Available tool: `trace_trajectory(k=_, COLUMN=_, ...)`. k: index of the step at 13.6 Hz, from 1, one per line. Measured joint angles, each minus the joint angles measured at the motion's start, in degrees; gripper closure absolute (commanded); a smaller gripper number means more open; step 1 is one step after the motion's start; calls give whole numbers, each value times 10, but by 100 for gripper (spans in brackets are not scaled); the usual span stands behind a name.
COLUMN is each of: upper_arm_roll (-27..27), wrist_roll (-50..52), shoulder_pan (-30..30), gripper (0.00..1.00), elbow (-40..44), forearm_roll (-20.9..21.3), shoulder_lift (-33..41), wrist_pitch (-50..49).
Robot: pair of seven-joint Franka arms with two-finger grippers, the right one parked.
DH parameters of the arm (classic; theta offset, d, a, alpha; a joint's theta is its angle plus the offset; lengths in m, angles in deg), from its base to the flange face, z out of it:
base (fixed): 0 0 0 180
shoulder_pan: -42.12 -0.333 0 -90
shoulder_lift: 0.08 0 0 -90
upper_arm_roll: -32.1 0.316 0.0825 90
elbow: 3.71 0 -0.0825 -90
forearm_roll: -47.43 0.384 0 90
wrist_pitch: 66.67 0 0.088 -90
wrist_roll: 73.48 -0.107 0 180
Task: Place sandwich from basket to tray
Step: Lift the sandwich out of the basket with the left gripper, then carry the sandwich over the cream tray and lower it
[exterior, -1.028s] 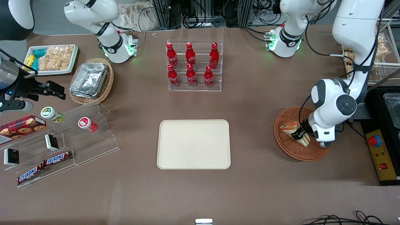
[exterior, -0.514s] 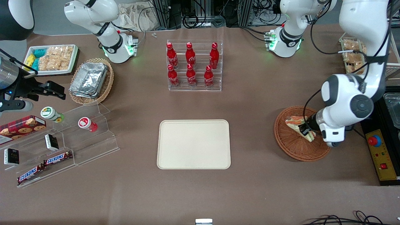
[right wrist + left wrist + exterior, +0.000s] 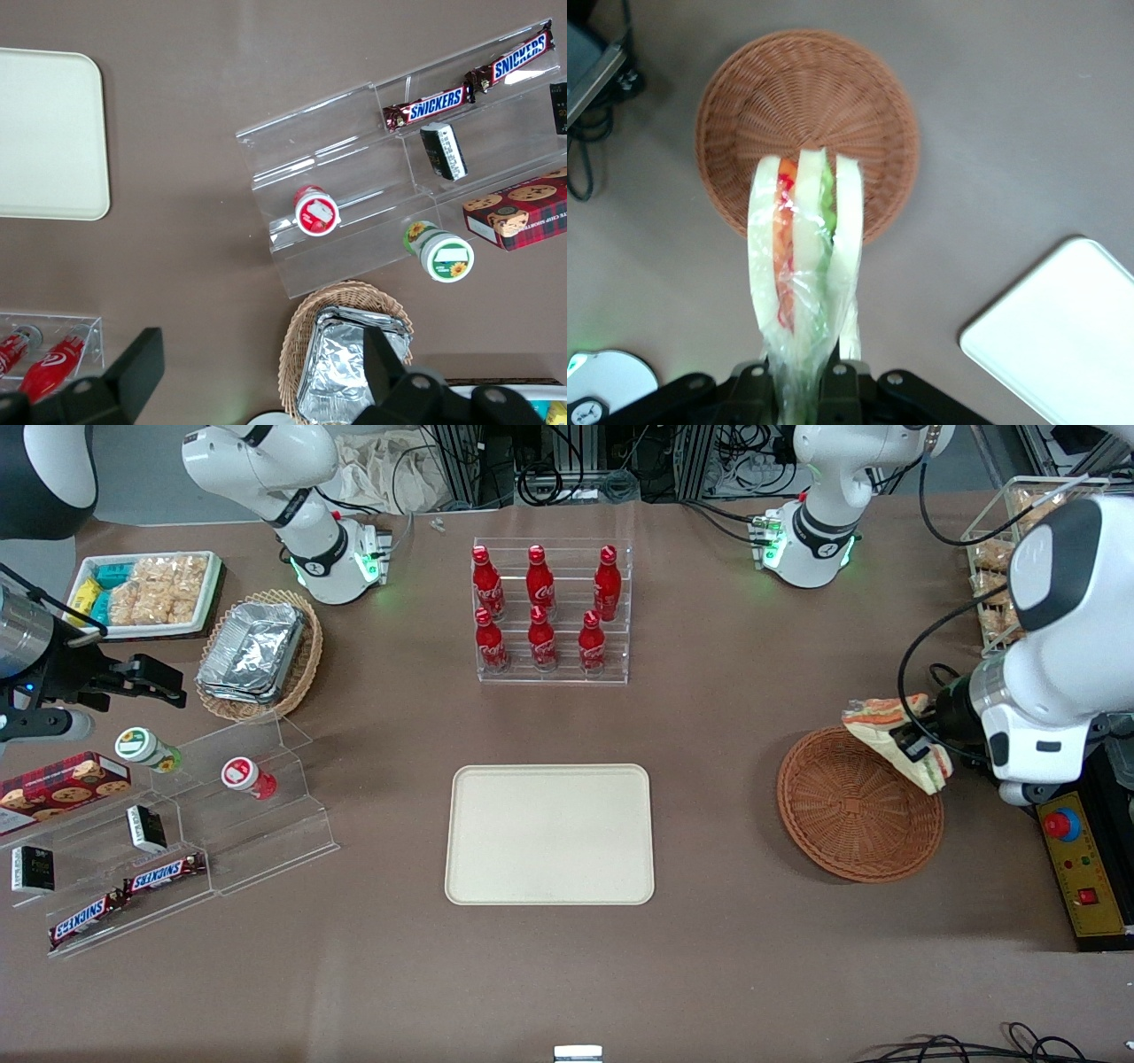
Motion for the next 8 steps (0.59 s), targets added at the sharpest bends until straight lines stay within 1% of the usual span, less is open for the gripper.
trace_trajectory(k=4, upper_arm_roll=-99, wrist_roll=-38, shoulder_pan=6, gripper=83, elbow=6, forearm_roll=2, shoulder_lift=-16, wrist_pitch=22)
trace_trajectory(k=5, upper_arm_roll=-124, wrist_roll=-46, shoulder_pan=13, gripper=83, elbow=5, forearm_roll=13, shoulder_lift=-26, wrist_pitch=34)
trace_trajectory(k=6, upper_arm_roll=-143, wrist_roll=-51, shoulder_pan=28, gripper=84, elbow=5, forearm_roll=34, shoulder_lift=-41, wrist_pitch=48)
trace_trajectory(k=8, upper_arm_roll=-157, wrist_roll=-52, shoulder_pan=78, gripper=88, elbow=6, forearm_roll=70, shoulder_lift=-82, wrist_pitch=90)
